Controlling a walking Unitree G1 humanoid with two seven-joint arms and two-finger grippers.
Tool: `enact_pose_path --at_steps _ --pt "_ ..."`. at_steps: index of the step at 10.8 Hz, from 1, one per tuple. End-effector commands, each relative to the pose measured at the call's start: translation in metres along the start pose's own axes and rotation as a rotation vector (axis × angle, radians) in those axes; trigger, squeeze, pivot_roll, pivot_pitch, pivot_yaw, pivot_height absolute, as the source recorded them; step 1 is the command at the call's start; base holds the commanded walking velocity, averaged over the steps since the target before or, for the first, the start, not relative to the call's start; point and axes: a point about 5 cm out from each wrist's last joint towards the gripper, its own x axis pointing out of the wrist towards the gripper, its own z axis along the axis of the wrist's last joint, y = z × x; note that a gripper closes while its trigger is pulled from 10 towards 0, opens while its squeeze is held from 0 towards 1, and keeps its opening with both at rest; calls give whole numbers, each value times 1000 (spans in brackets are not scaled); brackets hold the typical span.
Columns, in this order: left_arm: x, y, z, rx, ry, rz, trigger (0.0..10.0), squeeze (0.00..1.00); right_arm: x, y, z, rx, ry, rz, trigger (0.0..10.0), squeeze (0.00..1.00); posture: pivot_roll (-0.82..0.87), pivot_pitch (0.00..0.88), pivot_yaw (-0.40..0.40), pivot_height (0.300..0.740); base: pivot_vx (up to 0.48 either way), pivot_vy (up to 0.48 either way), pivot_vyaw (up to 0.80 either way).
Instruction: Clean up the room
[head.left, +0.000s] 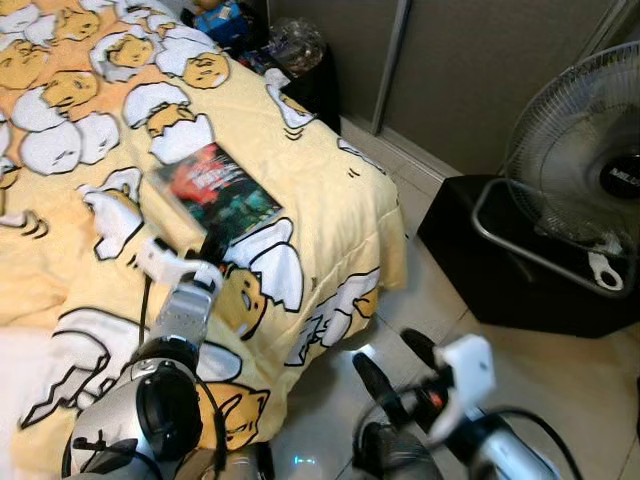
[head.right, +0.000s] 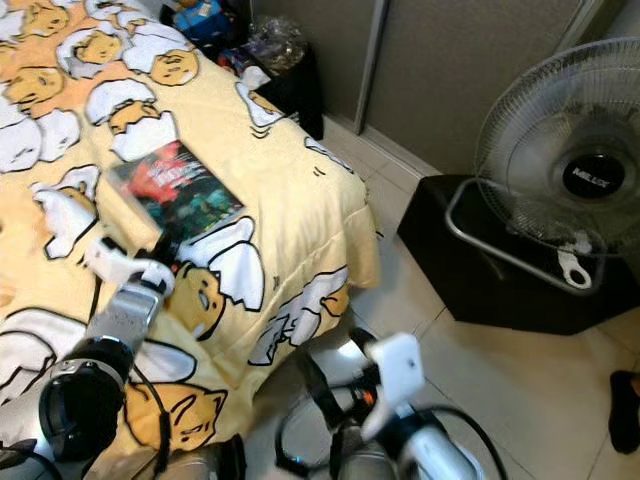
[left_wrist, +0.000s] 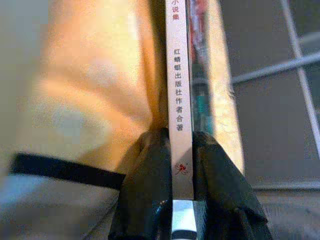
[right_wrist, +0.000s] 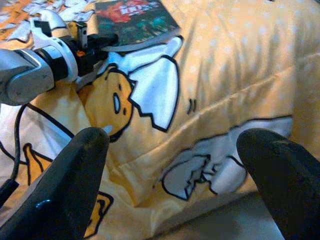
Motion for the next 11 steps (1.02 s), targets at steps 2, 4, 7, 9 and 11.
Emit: enact_pose_path --at_steps 2,4,7,9,11 --pt "3 -26 32 126 -48 -161 0 0 23 -4 -1 1 -30 28 10000 0 -115 40 22 708 0 0 0" --pt "2 -47 58 209 -119 -225 0 0 42 -5 4 -7 -66 56 10000 0 -59 0 11 708 0 0 0" --pt "-12 -54 83 413 -128 -217 0 0 74 -12 14 -21 -113 106 10000 0 38 0 -17 708 0 0 0" --pt "-14 -37 34 507 46 -153 980 0 80 -9 12 -24 -119 124 10000 0 29 0 -18 708 0 0 0" --pt "-16 -35 16 553 111 -127 10000 0 75 -11 6 -28 -109 115 10000 0 6 0 -7 708 0 0 0"
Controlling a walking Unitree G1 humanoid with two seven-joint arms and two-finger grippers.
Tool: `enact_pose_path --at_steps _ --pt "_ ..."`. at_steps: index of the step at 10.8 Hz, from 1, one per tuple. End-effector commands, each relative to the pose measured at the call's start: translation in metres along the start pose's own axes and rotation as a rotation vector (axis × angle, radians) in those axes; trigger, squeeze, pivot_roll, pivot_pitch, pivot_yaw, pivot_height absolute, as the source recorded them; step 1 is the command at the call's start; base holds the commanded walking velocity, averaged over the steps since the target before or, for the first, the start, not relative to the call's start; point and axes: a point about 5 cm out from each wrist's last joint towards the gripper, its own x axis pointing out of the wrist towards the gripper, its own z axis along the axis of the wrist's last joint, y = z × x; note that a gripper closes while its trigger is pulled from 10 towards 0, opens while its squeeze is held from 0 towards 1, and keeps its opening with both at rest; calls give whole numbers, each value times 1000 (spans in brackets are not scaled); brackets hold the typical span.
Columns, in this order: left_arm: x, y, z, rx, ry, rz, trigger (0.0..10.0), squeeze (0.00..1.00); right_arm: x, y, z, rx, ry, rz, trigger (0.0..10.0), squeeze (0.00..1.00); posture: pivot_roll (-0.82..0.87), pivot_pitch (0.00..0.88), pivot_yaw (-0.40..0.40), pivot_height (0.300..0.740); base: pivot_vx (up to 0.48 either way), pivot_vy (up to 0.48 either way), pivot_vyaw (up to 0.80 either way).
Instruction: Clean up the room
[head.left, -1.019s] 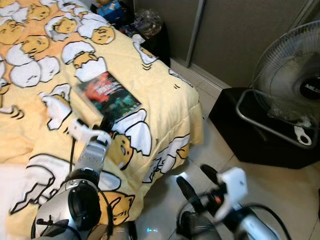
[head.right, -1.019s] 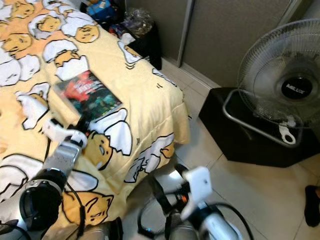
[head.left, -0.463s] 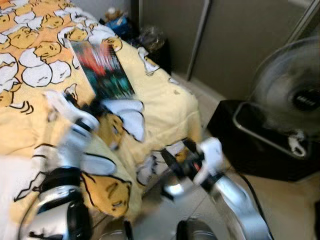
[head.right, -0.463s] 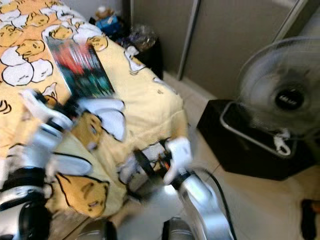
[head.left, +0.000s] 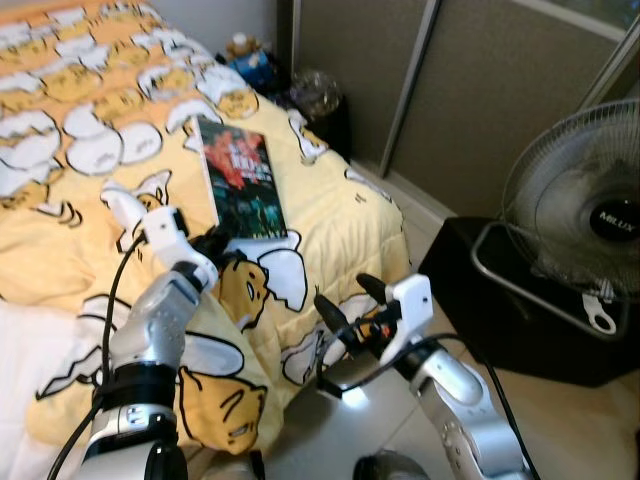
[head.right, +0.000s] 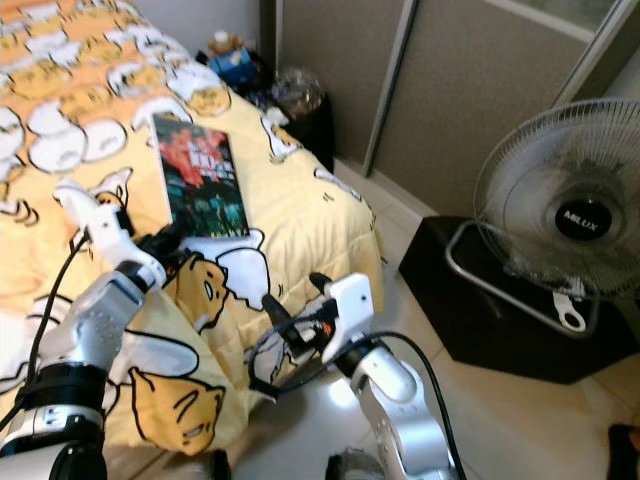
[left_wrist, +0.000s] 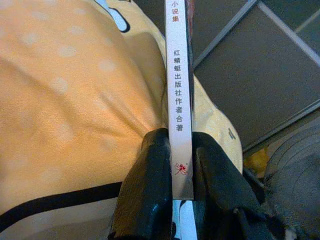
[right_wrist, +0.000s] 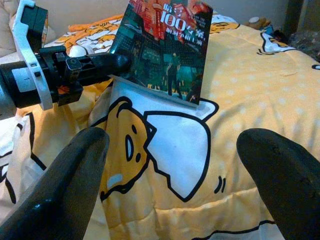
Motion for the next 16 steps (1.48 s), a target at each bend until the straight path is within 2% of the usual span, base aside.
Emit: enact_pose_path --at_steps 1,2,3,4,6,7,10,11,12,13,14,15,16 --pt "3 -6 4 32 -16 -15 10000 0 -4 -3 -4 2 11 -12 10000 0 -4 0 -3 708 0 0 0" --pt "4 -6 2 27 -8 -11 10000 0 -6 -2 -6 4 13 -20 10000 0 -12 0 3 708 0 0 0" --pt "7 -6 -1 14 4 -3 10000 529 -9 -3 -7 6 18 -30 10000 0 -18 0 5 708 0 0 0" --pt "8 -6 -1 15 0 3 10000 1000 -9 -3 -8 5 18 -31 10000 0 -18 0 5 708 0 0 0" --pt "12 -5 1 35 9 15 10000 1000 -10 -3 -8 4 20 -34 10000 0 -22 0 6 708 0 0 0" --pt "14 -6 -1 27 13 13 10000 0 -10 -3 -9 6 24 -35 10000 0 -20 0 6 708 0 0 0" --pt "18 -14 -10 19 47 -23 10000 0 -10 -2 -10 8 25 -36 10000 0 -23 0 9 708 0 0 0" --pt "20 -17 -14 54 68 -38 10000 0 -11 -2 -11 10 26 -38 10000 0 -26 0 12 708 0 0 0" --pt "20 -14 -14 147 65 0 10000 0 -11 -1 -11 11 25 -41 10000 0 -26 0 14 708 0 0 0" --pt "22 -14 -14 338 67 14 10000 1000 -11 -1 -11 12 25 -42 10000 0 -26 0 13 708 0 0 0" --pt "26 -19 -16 636 68 9 10000 1000 -12 -2 -10 5 18 -52 10000 0 -37 0 19 708 0 0 0" --pt "27 -19 -17 643 73 20 10000 1000 -12 -4 -9 -1 12 -73 10000 0 -43 0 22 708 0 0 0" --pt "28 -19 -18 638 72 29 10000 51 -13 -9 -8 -6 8 -104 10000 0 -51 0 26 708 0 0 0"
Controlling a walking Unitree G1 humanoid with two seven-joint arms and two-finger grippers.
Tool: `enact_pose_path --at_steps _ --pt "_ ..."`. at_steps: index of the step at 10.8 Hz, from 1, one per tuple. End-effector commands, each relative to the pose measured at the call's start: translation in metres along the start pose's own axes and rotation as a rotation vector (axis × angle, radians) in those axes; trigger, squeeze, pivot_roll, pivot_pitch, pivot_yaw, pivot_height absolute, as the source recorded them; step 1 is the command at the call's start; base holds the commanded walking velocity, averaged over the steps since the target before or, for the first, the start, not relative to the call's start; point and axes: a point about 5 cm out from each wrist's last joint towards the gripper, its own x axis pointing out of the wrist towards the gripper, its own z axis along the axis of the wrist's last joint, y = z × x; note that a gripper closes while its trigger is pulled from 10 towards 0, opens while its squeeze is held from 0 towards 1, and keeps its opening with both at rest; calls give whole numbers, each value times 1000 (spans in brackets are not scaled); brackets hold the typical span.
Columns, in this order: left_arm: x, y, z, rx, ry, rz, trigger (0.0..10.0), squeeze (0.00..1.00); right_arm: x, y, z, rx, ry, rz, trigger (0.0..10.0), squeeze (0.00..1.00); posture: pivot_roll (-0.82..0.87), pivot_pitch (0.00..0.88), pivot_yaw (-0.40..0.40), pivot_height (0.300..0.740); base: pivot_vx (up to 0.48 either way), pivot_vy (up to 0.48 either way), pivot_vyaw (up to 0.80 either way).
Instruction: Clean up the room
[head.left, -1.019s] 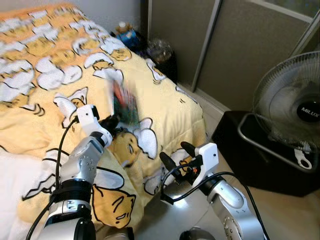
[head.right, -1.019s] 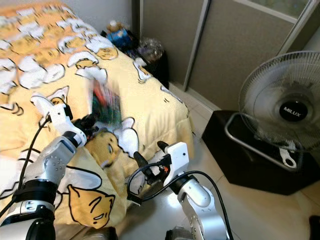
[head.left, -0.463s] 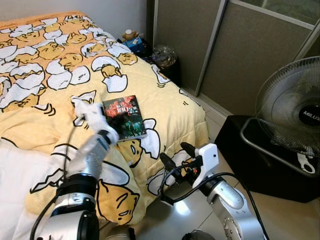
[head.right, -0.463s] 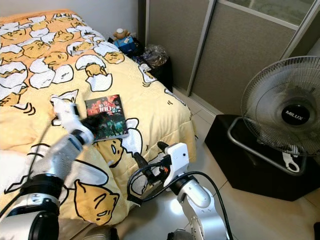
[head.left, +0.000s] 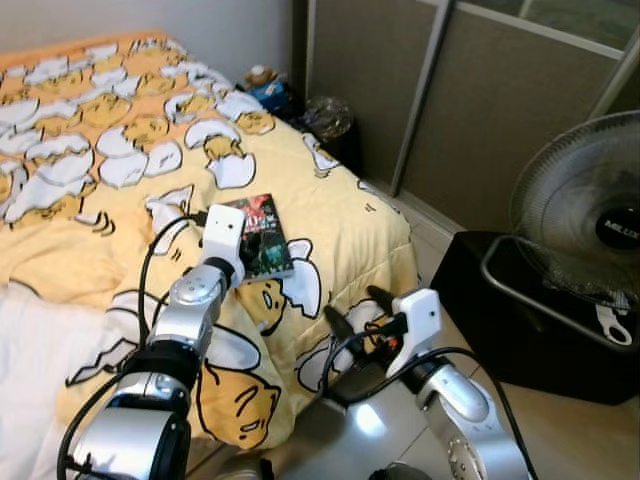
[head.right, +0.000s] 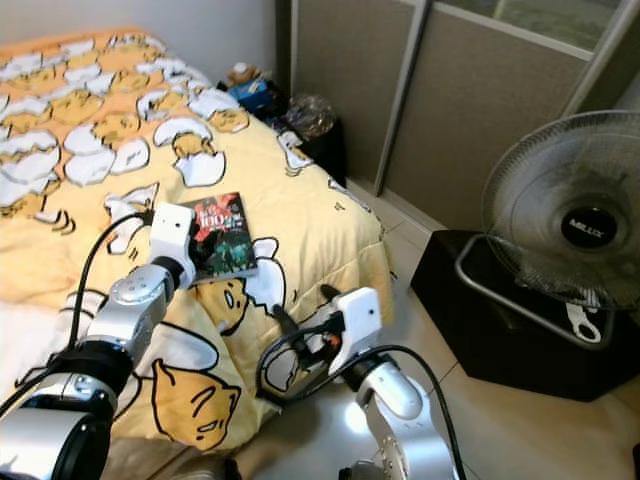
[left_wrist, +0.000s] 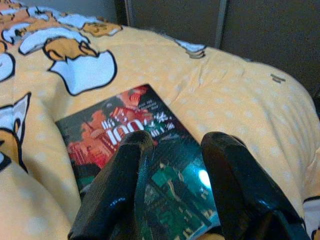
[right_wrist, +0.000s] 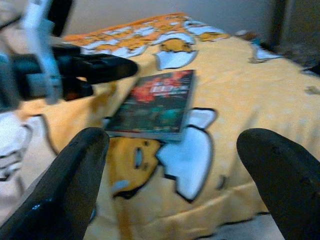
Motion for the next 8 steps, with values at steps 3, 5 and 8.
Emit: enact_pose_path --at_steps 3,5,8 --pt "-3 3 9 -39 -107 43 10000 1000 2 -16 5 -25 -25 -97 10000 0 -48 0 33 708 0 0 0" --pt "-3 7 -1 -120 -49 78 10000 1000 3 -12 3 -20 -24 -87 10000 0 -47 0 28 708 0 0 0" --pt "3 3 -11 -226 32 76 10000 1000 -14 -10 9 -40 -32 -89 10000 0 -122 16 17 708 0 0 0"
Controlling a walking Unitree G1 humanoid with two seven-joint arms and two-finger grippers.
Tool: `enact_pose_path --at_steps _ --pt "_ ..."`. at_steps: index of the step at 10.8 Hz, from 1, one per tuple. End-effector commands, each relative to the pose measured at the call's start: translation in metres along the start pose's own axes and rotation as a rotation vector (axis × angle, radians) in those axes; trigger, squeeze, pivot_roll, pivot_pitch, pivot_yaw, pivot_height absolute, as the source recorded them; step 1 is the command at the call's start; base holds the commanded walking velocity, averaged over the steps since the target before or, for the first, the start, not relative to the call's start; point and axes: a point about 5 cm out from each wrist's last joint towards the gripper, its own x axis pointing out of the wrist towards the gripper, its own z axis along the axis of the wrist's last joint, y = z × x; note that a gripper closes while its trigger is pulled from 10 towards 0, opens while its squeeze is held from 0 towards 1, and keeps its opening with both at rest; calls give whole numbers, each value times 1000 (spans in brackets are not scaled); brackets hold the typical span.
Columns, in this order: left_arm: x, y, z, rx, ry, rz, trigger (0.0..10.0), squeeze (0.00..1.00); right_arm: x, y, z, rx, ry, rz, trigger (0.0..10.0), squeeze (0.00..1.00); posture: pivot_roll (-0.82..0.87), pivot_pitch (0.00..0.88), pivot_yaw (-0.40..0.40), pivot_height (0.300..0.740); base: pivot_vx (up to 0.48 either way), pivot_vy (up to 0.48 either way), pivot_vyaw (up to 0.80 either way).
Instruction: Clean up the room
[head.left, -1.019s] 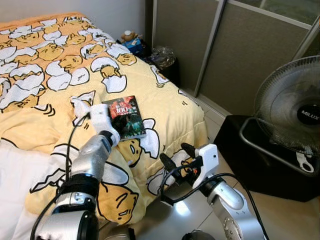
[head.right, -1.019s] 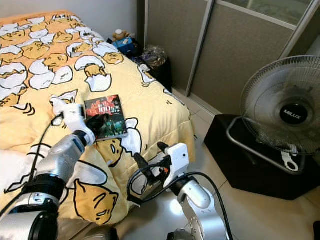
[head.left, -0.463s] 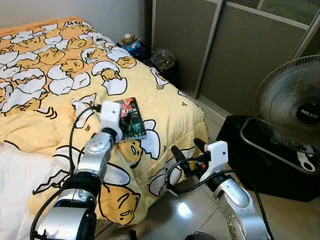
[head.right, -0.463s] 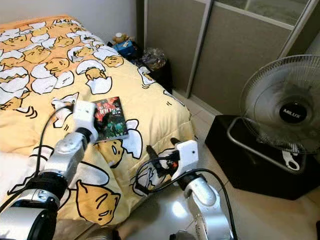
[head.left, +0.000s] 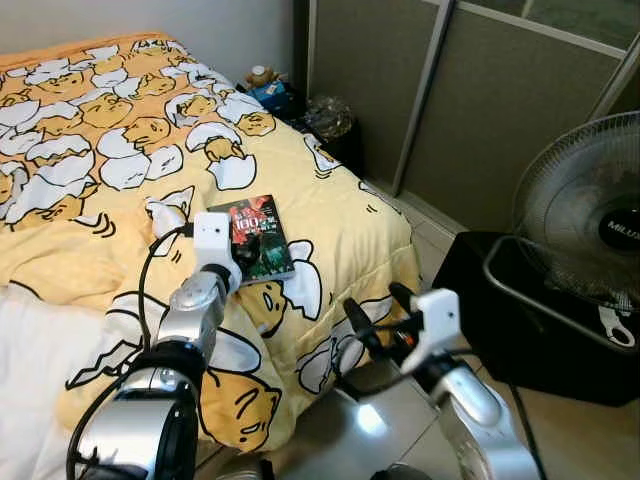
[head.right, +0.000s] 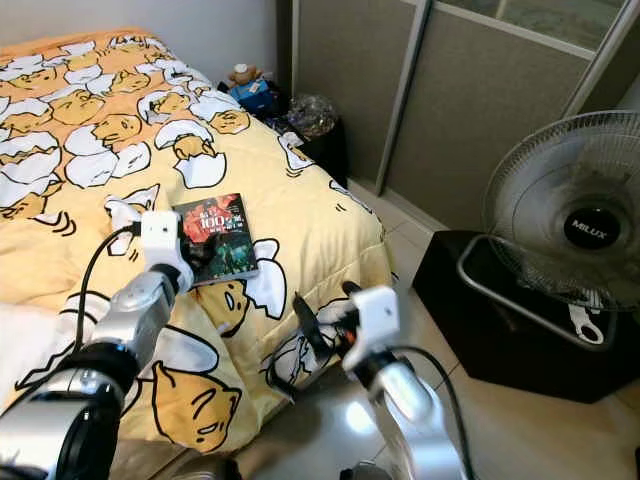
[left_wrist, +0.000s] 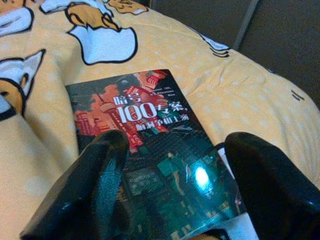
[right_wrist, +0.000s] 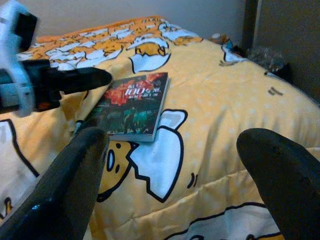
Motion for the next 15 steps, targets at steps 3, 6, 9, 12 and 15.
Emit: enact_pose_path --at_steps 3,6,9,12,15 --pt "-2 15 -11 -72 73 119 10000 0 -31 5 7 -27 27 16 10000 0 -223 101 -2 708 0 0 0" --pt "-11 41 -21 -79 126 250 10000 0 -62 6 9 -22 92 -27 10000 0 -284 179 -5 708 0 0 0" --pt "-21 78 -8 -8 67 382 10000 0 -68 10 10 -8 112 -35 10000 0 -285 191 1 708 0 0 0" --pt "-36 86 -42 -162 193 347 10000 0 -65 12 4 12 132 -25 10000 0 -246 195 -2 708 0 0 0" --pt "-29 63 -47 -504 170 203 10000 0 -65 12 4 15 142 -19 10000 0 -249 200 -9 708 0 0 0"
